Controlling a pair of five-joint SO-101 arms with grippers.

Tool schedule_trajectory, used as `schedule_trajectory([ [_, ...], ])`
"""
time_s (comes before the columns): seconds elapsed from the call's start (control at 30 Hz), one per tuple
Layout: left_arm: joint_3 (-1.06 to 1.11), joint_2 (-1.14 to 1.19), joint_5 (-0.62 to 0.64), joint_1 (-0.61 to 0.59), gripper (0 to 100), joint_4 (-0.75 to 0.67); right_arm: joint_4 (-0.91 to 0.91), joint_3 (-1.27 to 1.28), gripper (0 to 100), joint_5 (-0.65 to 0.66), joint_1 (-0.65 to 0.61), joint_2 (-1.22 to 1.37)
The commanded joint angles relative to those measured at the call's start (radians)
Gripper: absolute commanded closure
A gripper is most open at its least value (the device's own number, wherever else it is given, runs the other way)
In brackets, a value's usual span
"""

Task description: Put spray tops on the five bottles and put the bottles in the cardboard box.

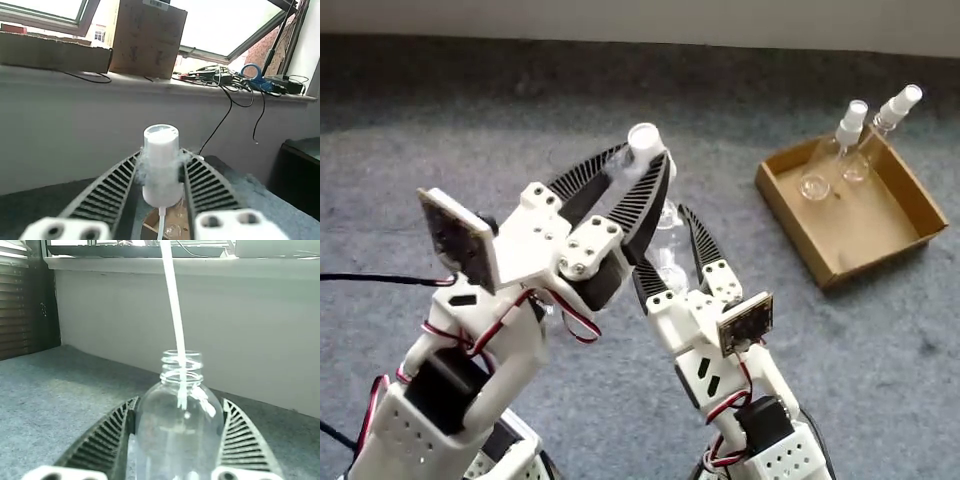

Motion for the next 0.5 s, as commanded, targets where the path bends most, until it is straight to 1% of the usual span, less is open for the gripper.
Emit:
schedule_trajectory([
  [0.0,0.071,-0.002,0.021,0.015,99,-0.005,-0.005,0.015,83.9,-0.006,0.024,-0.019],
  [0.27,0.229,-0.008,0.017,0.008,99,-0.005,-0.005,0.015,83.9,-0.005,0.024,-0.019],
  [0.37,0.259,-0.01,-0.04,0.008,99,-0.005,-0.005,0.015,83.9,-0.002,0.024,-0.019],
  [0.47,0.271,-0.01,-0.064,0.008,99,-0.005,-0.005,0.015,83.9,-0.002,0.024,-0.019],
])
